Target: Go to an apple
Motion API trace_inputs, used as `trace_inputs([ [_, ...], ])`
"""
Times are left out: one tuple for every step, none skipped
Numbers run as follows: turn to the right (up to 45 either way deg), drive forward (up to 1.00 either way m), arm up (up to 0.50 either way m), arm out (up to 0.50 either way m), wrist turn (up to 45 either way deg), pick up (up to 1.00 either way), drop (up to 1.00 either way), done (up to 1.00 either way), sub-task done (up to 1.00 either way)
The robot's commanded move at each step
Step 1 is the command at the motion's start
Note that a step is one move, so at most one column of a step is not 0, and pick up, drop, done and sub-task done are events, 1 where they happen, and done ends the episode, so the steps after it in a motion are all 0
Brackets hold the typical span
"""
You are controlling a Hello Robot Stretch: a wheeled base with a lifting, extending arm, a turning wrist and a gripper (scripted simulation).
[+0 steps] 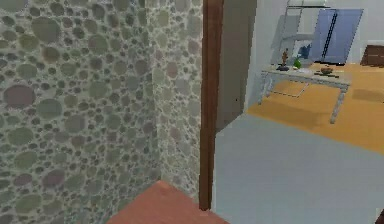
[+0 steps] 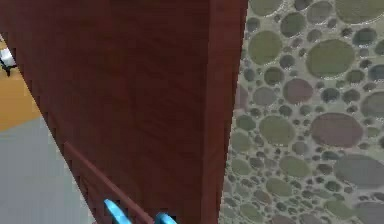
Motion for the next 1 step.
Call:
trace_inputs([
  [21.0, 0.00, 0.00, 0.00, 0.0, 0.00, 0.00, 0.00, 0.00],
])
